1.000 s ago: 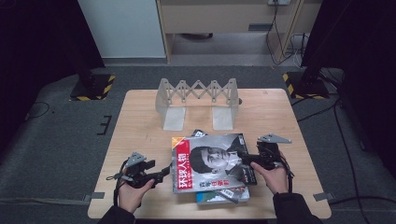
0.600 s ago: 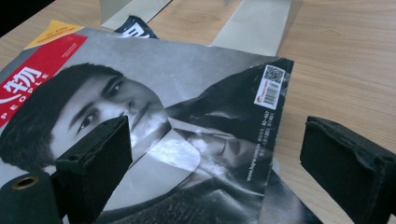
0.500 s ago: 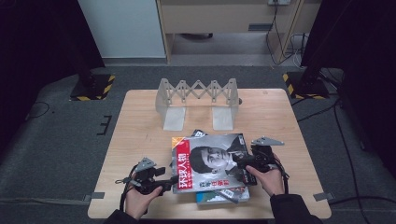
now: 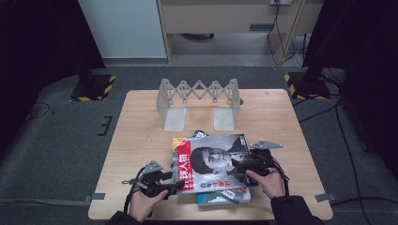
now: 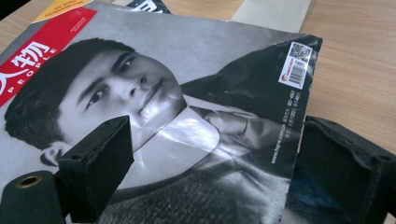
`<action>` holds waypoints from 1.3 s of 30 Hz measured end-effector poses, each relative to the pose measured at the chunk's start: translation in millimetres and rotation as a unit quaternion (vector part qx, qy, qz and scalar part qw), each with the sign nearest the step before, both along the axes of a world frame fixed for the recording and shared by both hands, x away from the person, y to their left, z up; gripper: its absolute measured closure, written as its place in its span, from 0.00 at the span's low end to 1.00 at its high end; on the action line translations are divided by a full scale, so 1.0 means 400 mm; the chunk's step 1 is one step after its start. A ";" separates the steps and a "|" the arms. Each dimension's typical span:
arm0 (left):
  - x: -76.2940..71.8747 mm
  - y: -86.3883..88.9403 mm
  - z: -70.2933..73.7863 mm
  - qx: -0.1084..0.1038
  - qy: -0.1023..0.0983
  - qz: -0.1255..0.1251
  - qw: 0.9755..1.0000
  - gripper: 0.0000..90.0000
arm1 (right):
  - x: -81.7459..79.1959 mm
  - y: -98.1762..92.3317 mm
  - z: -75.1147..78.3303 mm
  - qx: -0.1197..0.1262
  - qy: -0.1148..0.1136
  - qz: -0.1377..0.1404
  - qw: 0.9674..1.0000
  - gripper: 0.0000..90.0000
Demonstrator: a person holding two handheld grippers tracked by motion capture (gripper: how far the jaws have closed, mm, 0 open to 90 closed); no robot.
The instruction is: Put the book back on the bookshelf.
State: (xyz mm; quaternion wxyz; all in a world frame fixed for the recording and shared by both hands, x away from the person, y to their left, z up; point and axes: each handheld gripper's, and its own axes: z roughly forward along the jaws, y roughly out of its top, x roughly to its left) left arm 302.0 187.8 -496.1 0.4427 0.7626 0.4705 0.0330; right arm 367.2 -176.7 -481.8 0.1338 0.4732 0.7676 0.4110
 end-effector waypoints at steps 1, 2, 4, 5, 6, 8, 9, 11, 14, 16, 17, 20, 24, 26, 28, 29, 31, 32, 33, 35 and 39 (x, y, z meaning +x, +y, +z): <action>0.001 0.000 -0.002 -0.003 0.002 -0.002 1.000 0.32 | -0.001 0.000 -0.001 0.000 0.000 0.001 1.000 0.11; 0.002 -0.003 -0.004 -0.008 0.005 -0.002 1.000 0.32 | -0.001 0.000 -0.002 -0.003 0.001 0.002 1.000 0.11; 0.004 -0.009 -0.009 -0.016 0.009 -0.006 1.000 0.31 | -0.002 0.003 -0.007 -0.004 0.005 0.001 1.000 0.11; 0.004 -0.009 -0.009 -0.016 0.009 -0.006 1.000 0.31 | -0.002 0.003 -0.007 -0.004 0.005 0.001 1.000 0.11; 0.003 -0.012 -0.010 -0.018 0.012 -0.008 1.000 0.31 | -0.002 0.005 -0.008 -0.005 0.005 0.001 1.000 0.10; 0.005 -0.018 -0.013 -0.022 0.016 -0.013 1.000 0.30 | -0.002 0.006 -0.010 -0.010 0.004 0.003 1.000 0.10; 0.006 -0.021 -0.015 -0.025 0.020 -0.013 0.999 0.29 | -0.002 0.006 -0.011 -0.011 0.004 0.003 1.000 0.10; 0.010 -0.023 -0.019 -0.032 0.027 -0.016 0.999 0.28 | -0.001 0.007 -0.013 -0.012 0.004 0.002 1.000 0.10; 0.018 -0.028 -0.024 -0.041 0.035 -0.022 0.998 0.27 | -0.001 0.008 -0.015 -0.013 0.003 0.003 1.000 0.10; 0.023 -0.030 -0.027 -0.047 0.041 -0.029 0.998 0.26 | -0.001 0.009 -0.016 -0.015 0.004 0.003 1.000 0.09; 0.026 -0.031 -0.028 -0.049 0.043 -0.031 0.997 0.26 | 0.000 0.010 -0.017 -0.016 0.005 0.003 1.000 0.09; 0.032 -0.033 -0.031 -0.054 0.048 -0.038 0.997 0.25 | 0.001 0.012 -0.020 -0.019 0.003 0.005 1.000 0.08; 0.027 -0.030 -0.017 -0.049 0.037 -0.044 0.997 0.31 | 0.001 0.015 -0.023 -0.026 0.000 0.006 1.000 0.08; 0.021 -0.025 -0.007 -0.054 0.040 -0.044 0.997 0.36 | 0.001 0.014 -0.025 -0.023 0.000 0.004 1.000 0.08; 0.015 -0.019 0.005 -0.070 0.032 -0.041 0.996 0.45 | 0.000 0.014 -0.027 -0.022 -0.001 0.003 1.000 0.08; 0.013 -0.016 0.012 -0.079 0.030 -0.040 0.996 0.48 | 0.000 0.014 -0.029 -0.022 -0.002 0.003 1.000 0.08; 0.012 -0.014 0.021 -0.089 0.021 -0.036 0.995 0.52 | 0.000 0.014 -0.029 -0.020 -0.004 0.002 1.000 0.08; 0.014 -0.015 0.024 -0.089 0.020 -0.036 0.995 0.54 | 0.001 0.014 -0.030 -0.019 -0.003 0.002 1.000 0.08; 0.017 -0.015 0.024 -0.091 0.023 -0.035 0.995 0.55 | 0.001 0.014 -0.030 -0.018 -0.003 0.001 1.000 0.08; 0.027 -0.019 0.022 -0.105 0.036 -0.031 0.993 0.58 | 0.000 0.014 -0.031 -0.017 -0.003 0.000 1.000 0.08; 0.047 -0.028 0.017 -0.115 0.048 -0.033 0.992 0.63 | 0.001 0.014 -0.031 -0.015 -0.003 -0.001 1.000 0.08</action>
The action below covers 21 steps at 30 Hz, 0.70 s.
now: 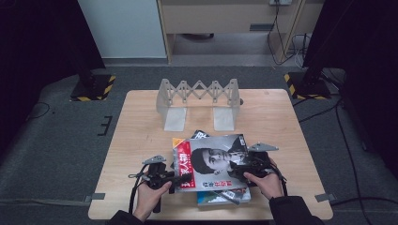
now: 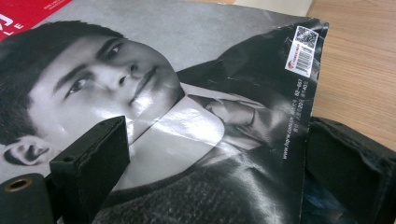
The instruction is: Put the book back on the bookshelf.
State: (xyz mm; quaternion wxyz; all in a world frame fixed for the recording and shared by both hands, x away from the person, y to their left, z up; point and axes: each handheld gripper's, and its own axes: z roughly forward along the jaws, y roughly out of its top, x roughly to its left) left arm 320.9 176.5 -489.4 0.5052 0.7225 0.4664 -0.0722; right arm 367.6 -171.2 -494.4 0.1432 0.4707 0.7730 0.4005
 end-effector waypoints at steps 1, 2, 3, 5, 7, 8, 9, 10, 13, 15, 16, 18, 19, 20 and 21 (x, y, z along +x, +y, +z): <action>0.003 0.000 -0.001 0.001 0.003 -0.002 1.000 0.63 | 0.000 0.000 0.000 0.000 0.000 0.000 1.000 0.08; 0.003 0.000 -0.001 0.001 0.004 -0.001 1.000 0.65 | 0.000 0.000 0.000 0.001 0.001 0.000 1.000 0.08; 0.003 0.000 0.001 -0.001 0.006 0.002 1.000 0.66 | 0.000 0.000 0.001 0.002 0.002 0.000 1.000 0.08; 0.004 0.001 0.008 -0.004 0.004 0.005 1.000 0.71 | 0.000 -0.001 0.002 0.001 0.002 0.000 1.000 0.09; 0.005 -0.002 0.023 0.001 0.000 0.006 1.000 0.74 | 0.001 -0.004 0.004 0.005 0.004 -0.002 1.000 0.09; 0.004 -0.003 0.028 0.006 -0.002 0.007 1.000 0.75 | 0.002 -0.007 0.004 0.007 0.002 -0.002 1.000 0.10; 0.003 -0.006 0.032 0.011 -0.004 0.009 1.000 0.77 | 0.002 -0.009 0.005 0.009 0.001 -0.002 1.000 0.10; 0.003 -0.007 0.037 0.015 -0.005 0.009 1.000 0.79 | 0.002 -0.010 0.007 0.014 0.003 -0.003 1.000 0.10; 0.006 -0.007 0.050 0.015 0.000 0.016 1.000 0.83 | 0.004 -0.018 0.011 0.016 -0.003 -0.006 1.000 0.11; 0.010 -0.005 0.058 0.013 0.001 0.022 1.000 0.86 | 0.004 -0.026 0.014 0.017 -0.008 -0.010 1.000 0.11; 0.012 -0.005 0.061 0.011 0.003 0.025 1.000 0.88 | 0.005 -0.034 0.018 0.021 -0.013 -0.016 1.000 0.11; 0.017 -0.005 0.069 0.008 0.003 0.031 0.999 0.89 | 0.005 -0.039 0.020 0.023 -0.014 -0.019 0.999 0.11; 0.019 -0.004 0.072 0.008 0.003 0.031 0.999 0.90 | 0.006 -0.045 0.022 0.025 -0.015 -0.024 0.999 0.11; 0.021 -0.004 0.075 0.005 0.005 0.033 0.999 0.91 | 0.006 -0.049 0.023 0.024 -0.016 -0.026 0.999 0.11; 0.023 -0.003 0.077 0.005 0.005 0.033 0.999 0.91 | 0.007 -0.055 0.023 0.024 -0.018 -0.029 0.999 0.11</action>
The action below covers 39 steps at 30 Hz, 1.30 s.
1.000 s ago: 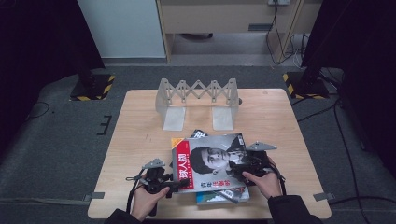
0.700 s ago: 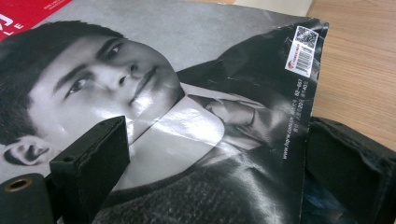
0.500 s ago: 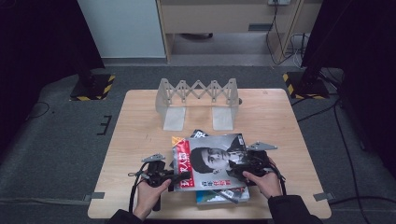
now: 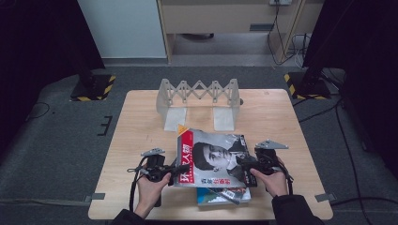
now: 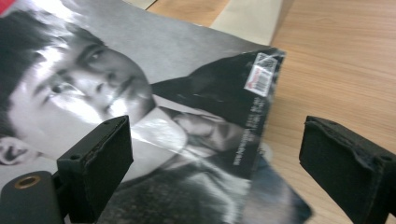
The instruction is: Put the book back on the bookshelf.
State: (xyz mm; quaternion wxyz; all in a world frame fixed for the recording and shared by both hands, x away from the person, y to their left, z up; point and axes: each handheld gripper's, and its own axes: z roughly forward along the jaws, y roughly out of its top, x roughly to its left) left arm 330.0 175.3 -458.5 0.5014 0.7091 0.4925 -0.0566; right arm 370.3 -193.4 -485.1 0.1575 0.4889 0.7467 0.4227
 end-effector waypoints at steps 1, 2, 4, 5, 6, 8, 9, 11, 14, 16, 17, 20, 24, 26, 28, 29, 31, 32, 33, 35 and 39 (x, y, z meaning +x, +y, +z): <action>0.002 0.000 0.003 -0.002 0.002 0.001 1.000 0.92 | 0.000 -0.006 0.001 0.000 -0.001 -0.003 1.000 0.11; 0.004 0.000 0.005 -0.001 0.001 0.000 1.000 0.92 | 0.000 -0.012 0.002 -0.001 -0.001 -0.007 1.000 0.11; 0.007 0.000 0.011 -0.002 0.001 -0.001 1.000 0.93 | 0.001 -0.023 0.004 -0.002 -0.005 -0.014 1.000 0.11; 0.008 0.000 0.015 -0.002 0.001 -0.002 1.000 0.94 | 0.001 -0.030 0.005 -0.002 -0.006 -0.017 1.000 0.11; 0.010 0.000 0.018 -0.003 -0.001 -0.002 1.000 0.94 | 0.001 -0.036 0.005 -0.003 -0.008 -0.020 1.000 0.11; 0.013 0.000 0.025 -0.003 -0.001 -0.004 1.000 0.94 | 0.002 -0.051 0.006 -0.004 -0.010 -0.029 1.000 0.11; 0.014 -0.002 0.028 -0.006 -0.002 -0.002 1.000 0.94 | 0.003 -0.065 0.005 -0.006 -0.011 -0.039 0.999 0.11; 0.017 -0.003 0.034 -0.005 -0.004 -0.005 1.000 0.95 | 0.003 -0.073 0.004 -0.008 -0.011 -0.042 0.999 0.11; 0.021 -0.006 0.043 -0.013 -0.003 -0.005 1.000 0.95 | 0.005 -0.094 0.003 -0.011 -0.011 -0.054 0.998 0.11; 0.024 -0.007 0.051 -0.018 -0.006 -0.008 1.000 0.95 | 0.005 -0.108 0.002 -0.012 -0.011 -0.062 0.998 0.11; 0.025 -0.008 0.056 -0.022 -0.007 -0.008 1.000 0.95 | 0.006 -0.116 0.001 -0.013 -0.011 -0.066 0.998 0.11; 0.027 -0.013 0.072 -0.034 -0.010 -0.011 0.999 0.95 | 0.007 -0.136 0.000 -0.017 -0.010 -0.080 0.997 0.11; 0.029 -0.023 0.095 -0.048 -0.017 -0.018 0.999 0.95 | 0.008 -0.162 -0.005 -0.027 -0.012 -0.096 0.995 0.11; 0.031 -0.031 0.111 -0.064 -0.019 -0.024 0.997 0.96 | 0.009 -0.179 -0.011 -0.039 -0.010 -0.109 0.993 0.11; 0.032 -0.034 0.116 -0.071 -0.020 -0.028 0.997 0.96 | 0.009 -0.185 -0.013 -0.044 -0.009 -0.112 0.993 0.11; 0.032 -0.039 0.121 -0.071 -0.022 -0.031 0.997 0.96 | 0.010 -0.189 -0.015 -0.048 -0.008 -0.115 0.992 0.12; 0.033 -0.048 0.131 -0.078 -0.026 -0.035 0.996 0.96 | 0.010 -0.197 -0.018 -0.051 -0.003 -0.120 0.991 0.12; 0.033 -0.051 0.135 -0.084 -0.026 -0.039 0.995 0.96 | 0.011 -0.199 -0.020 -0.051 -0.002 -0.121 0.991 0.12; 0.034 -0.054 0.139 -0.088 -0.027 -0.043 0.995 0.96 | 0.011 -0.203 -0.021 -0.055 -0.001 -0.120 0.991 0.12; 0.034 -0.061 0.149 -0.089 -0.031 -0.046 0.995 0.96 | 0.012 -0.207 -0.025 -0.058 0.001 -0.122 0.991 0.12; 0.036 -0.072 0.164 -0.094 -0.037 -0.054 0.993 0.96 | 0.015 -0.219 -0.033 -0.066 0.005 -0.125 0.990 0.12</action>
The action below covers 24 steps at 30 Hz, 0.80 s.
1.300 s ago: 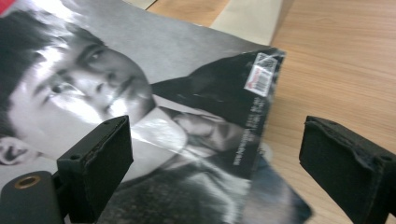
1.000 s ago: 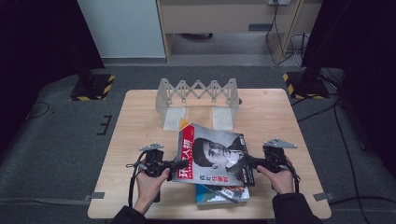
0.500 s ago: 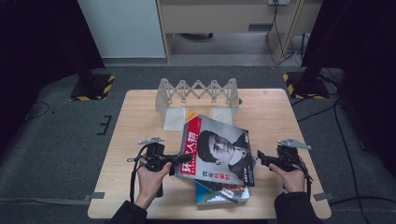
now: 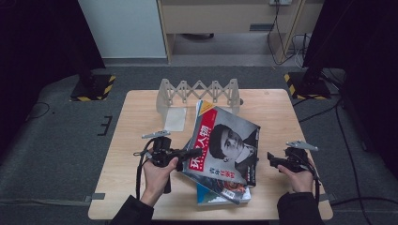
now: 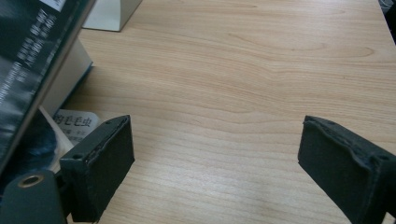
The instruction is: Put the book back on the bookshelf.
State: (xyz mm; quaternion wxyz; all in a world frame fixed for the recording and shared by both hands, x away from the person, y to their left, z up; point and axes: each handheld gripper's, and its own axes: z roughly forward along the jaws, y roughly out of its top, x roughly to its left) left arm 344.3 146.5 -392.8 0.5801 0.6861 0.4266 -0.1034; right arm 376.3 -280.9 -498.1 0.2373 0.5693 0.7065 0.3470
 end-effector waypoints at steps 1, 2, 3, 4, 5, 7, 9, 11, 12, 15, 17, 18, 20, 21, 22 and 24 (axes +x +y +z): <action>0.000 -0.003 0.003 -0.003 -0.002 -0.002 1.000 0.96 | 0.000 0.000 0.000 0.000 0.000 0.000 1.000 0.12; -0.001 -0.006 0.007 -0.006 -0.003 -0.003 1.000 0.96 | 0.000 -0.002 -0.002 -0.004 0.002 0.002 1.000 0.12; -0.001 -0.009 0.010 -0.011 -0.004 -0.006 1.000 0.96 | 0.001 -0.002 -0.004 -0.006 0.006 0.001 1.000 0.12; -0.001 -0.012 0.013 -0.013 -0.005 -0.007 1.000 0.96 | 0.002 -0.003 -0.007 -0.009 0.009 0.003 1.000 0.12; -0.001 -0.014 0.017 -0.015 -0.006 -0.008 1.000 0.96 | 0.004 -0.004 -0.010 -0.010 0.011 0.004 1.000 0.12; 0.000 -0.016 0.022 -0.021 -0.007 -0.010 1.000 0.96 | 0.005 -0.006 -0.014 -0.011 0.016 0.001 1.000 0.12; 0.000 -0.015 0.029 -0.024 -0.010 -0.010 1.000 0.96 | 0.006 -0.008 -0.016 -0.010 0.020 -0.002 1.000 0.12; 0.000 -0.011 0.036 -0.025 -0.017 -0.008 1.000 0.96 | 0.006 -0.012 -0.018 -0.012 0.020 -0.003 1.000 0.12; 0.000 -0.008 0.040 -0.026 -0.020 -0.006 0.999 0.96 | 0.006 -0.013 -0.019 -0.013 0.019 -0.003 1.000 0.12; 0.001 0.005 0.050 -0.023 -0.025 0.000 0.999 0.96 | 0.008 -0.015 -0.026 -0.016 0.028 0.001 0.999 0.11; 0.002 0.015 0.056 -0.022 -0.029 0.006 0.999 0.96 | 0.009 -0.014 -0.029 -0.019 0.030 0.004 0.999 0.11; 0.003 0.021 0.059 -0.021 -0.031 0.008 0.999 0.96 | 0.009 -0.014 -0.033 -0.022 0.033 0.008 0.999 0.11; 0.004 0.034 0.063 -0.024 -0.032 0.014 0.999 0.96 | 0.010 -0.014 -0.039 -0.027 0.044 0.013 0.999 0.10; 0.005 0.041 0.064 -0.025 -0.033 0.018 0.999 0.96 | 0.011 -0.014 -0.043 -0.028 0.047 0.014 0.998 0.10; 0.005 0.048 0.066 -0.027 -0.033 0.021 0.999 0.96 | 0.012 -0.016 -0.045 -0.030 0.052 0.017 0.998 0.10; 0.006 0.063 0.072 -0.026 -0.036 0.029 0.999 0.96 | 0.013 -0.018 -0.051 -0.031 0.054 0.015 0.998 0.10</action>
